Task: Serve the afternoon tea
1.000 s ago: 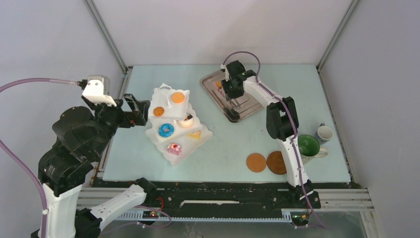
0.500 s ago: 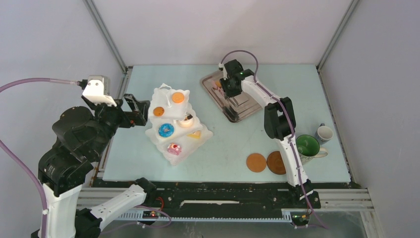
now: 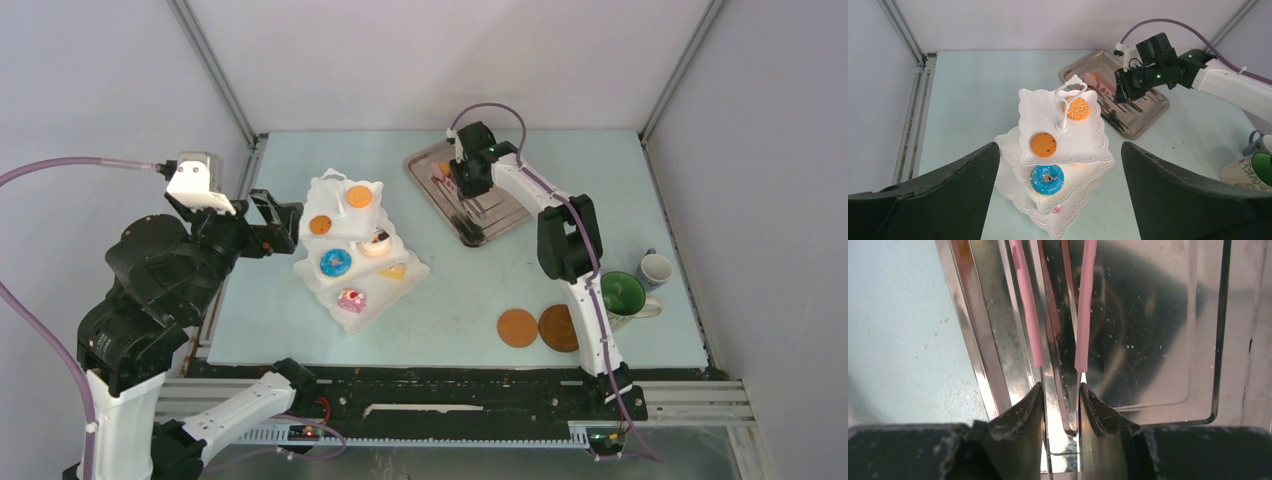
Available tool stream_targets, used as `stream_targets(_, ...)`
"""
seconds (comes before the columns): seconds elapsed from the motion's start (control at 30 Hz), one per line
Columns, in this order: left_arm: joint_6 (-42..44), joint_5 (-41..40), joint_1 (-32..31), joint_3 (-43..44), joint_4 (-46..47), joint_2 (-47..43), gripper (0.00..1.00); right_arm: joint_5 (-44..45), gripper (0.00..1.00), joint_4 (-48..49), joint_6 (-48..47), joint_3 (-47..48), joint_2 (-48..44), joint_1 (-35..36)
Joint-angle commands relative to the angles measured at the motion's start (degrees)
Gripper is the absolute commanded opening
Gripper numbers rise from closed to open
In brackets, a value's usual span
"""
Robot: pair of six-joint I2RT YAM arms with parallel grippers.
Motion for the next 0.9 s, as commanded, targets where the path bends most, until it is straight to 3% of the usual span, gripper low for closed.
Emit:
stream_targets(0.0, 1.44, 0.69, 0.17, 0.29, 1.42, -0.08, 1.0, -1.56, 0.07, 5.34, -0.66, -7.69, -11.03, -0.96)
stream_targets(0.23, 1.51, 0.66, -0.01, -0.15, 1.61, -0.29, 1.0, -5.17, 0.0, 13.41, 3.37, -25.88, -24.73, -2.67)
stream_targets(0.47, 1.27, 1.11, -0.09, -0.93, 1.93, -0.63, 1.0, -9.67, 0.0, 19.25, 9.25, -43.36, -35.8, -5.41)
stream_targets(0.87, 1.18, 1.32, -0.67, -1.12, 2.16, -0.73, 1.0, -14.99, 0.0, 19.68, 12.27, -46.38, -49.49, -7.37)
